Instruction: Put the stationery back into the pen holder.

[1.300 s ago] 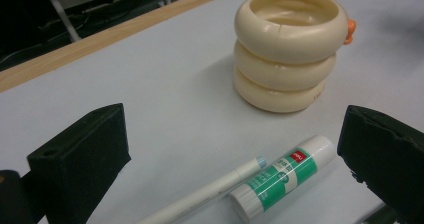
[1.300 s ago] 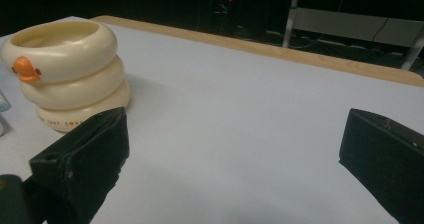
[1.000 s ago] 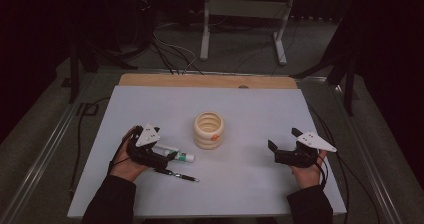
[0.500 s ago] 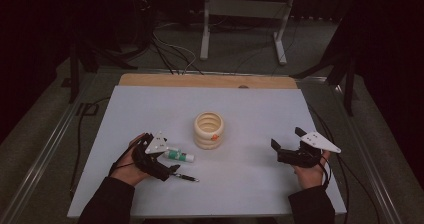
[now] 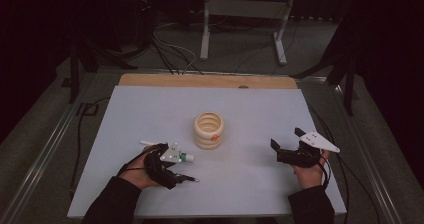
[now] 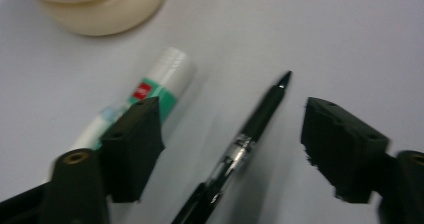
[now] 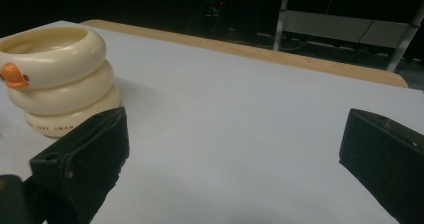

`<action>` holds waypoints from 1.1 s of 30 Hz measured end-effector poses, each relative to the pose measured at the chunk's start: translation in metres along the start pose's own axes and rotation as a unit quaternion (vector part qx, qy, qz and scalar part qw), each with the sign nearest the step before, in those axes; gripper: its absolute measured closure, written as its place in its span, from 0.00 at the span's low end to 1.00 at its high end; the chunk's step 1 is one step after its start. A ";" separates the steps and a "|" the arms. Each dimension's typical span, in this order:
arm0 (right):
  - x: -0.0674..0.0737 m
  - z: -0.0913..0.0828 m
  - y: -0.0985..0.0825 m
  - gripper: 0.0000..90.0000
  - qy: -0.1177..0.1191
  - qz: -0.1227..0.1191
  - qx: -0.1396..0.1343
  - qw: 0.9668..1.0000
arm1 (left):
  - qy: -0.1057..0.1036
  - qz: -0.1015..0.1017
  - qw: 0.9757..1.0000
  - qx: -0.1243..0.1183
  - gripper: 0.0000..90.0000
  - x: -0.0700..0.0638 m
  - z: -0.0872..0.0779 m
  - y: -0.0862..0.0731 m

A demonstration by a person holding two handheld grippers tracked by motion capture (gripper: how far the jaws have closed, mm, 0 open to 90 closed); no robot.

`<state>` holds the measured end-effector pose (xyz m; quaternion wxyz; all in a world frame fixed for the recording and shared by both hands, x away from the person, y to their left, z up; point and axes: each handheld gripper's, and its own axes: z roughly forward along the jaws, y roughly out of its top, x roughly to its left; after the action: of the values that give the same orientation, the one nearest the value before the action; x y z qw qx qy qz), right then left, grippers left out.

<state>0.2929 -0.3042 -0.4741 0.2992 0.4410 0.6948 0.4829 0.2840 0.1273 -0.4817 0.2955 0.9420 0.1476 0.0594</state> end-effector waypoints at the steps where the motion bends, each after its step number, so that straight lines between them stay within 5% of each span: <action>1: 0.000 0.000 0.000 0.00 0.000 0.001 0.001 1.000 | -0.010 0.009 1.000 0.004 0.36 -0.001 0.002 0.001; 10: 0.000 0.002 -0.002 0.00 0.003 0.001 0.008 1.000 | -0.034 0.052 0.996 0.067 0.76 -0.004 0.027 0.007; 14: 0.001 0.003 -0.002 0.00 0.004 0.001 0.009 1.000 | -0.039 0.057 0.995 0.073 0.81 -0.003 0.028 0.009; 17: 0.002 0.003 -0.002 0.00 0.006 0.000 0.010 1.000 | -0.043 0.055 0.995 0.071 0.89 -0.003 0.028 0.009; 23: 0.002 0.003 -0.002 0.00 0.007 0.002 0.010 1.000 | -0.050 0.040 0.996 0.063 0.90 0.000 0.027 0.007; 33: 0.003 0.003 -0.002 0.00 0.011 0.002 0.007 1.000 | -0.034 0.013 0.999 0.013 0.90 0.006 0.006 0.008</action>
<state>0.2935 -0.3009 -0.4772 0.2874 0.4392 0.7007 0.4832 0.2933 0.1196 -0.4817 0.2868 0.9492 0.1259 0.0296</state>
